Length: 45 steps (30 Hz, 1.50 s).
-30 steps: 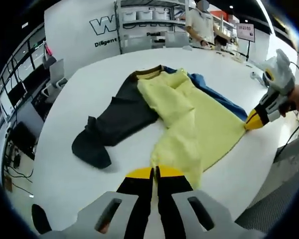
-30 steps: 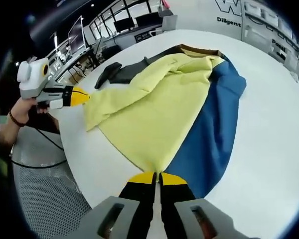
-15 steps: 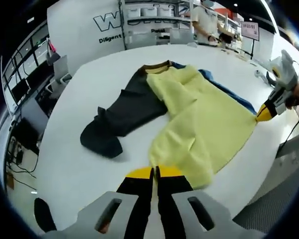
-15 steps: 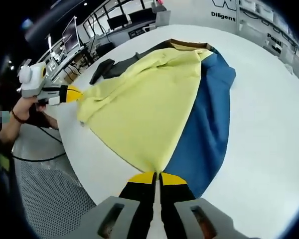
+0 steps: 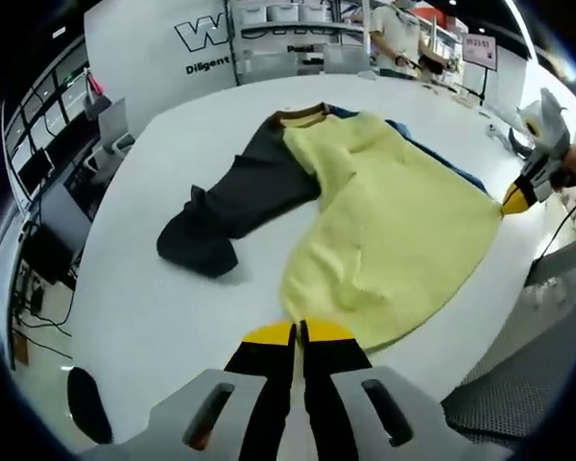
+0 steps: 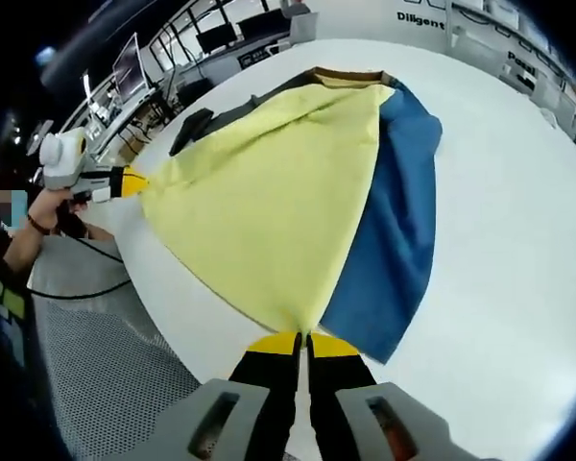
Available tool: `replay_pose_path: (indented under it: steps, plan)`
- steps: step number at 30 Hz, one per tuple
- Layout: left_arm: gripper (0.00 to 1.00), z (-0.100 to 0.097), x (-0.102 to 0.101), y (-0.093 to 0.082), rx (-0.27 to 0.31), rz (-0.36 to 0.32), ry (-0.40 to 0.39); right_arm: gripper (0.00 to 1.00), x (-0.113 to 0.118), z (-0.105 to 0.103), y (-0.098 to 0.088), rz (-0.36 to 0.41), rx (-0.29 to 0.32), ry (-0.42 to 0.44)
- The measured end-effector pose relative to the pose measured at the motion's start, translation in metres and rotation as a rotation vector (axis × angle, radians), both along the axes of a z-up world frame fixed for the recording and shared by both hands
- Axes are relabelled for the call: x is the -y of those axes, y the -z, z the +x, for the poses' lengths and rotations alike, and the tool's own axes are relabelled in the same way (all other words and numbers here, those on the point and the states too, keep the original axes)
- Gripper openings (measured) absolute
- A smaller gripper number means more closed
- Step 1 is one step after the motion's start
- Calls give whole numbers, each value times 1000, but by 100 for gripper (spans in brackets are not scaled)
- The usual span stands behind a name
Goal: Fold the garment on the visible template until the final outline fits inside the template.
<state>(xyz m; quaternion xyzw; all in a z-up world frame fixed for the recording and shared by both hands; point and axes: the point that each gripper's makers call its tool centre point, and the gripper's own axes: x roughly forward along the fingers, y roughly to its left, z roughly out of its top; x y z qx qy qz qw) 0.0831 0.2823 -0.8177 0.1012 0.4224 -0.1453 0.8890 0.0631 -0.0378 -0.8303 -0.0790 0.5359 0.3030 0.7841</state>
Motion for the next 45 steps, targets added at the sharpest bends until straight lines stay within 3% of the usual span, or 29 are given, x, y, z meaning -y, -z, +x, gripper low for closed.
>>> replay_pose_path:
  steps: [9,11,16,33,36,45]
  plan:
    - [0,-19,10,11,-61,-26,21,0,19,-13,-4,-47,-28,-9]
    - [0,-22,12,12,-70,-25,26,0,21,-15,-6,-55,-3,-38]
    - [0,-27,15,15,-90,-28,44,0,28,-27,-4,-96,-49,-48]
    - [0,-38,19,21,-120,-22,67,0,33,-37,10,-157,-77,-66]
    - [0,-38,15,21,-116,33,97,0,32,-39,13,-165,-79,-97]
    - [0,-41,17,25,-135,54,104,0,32,-39,16,-189,-82,-120]
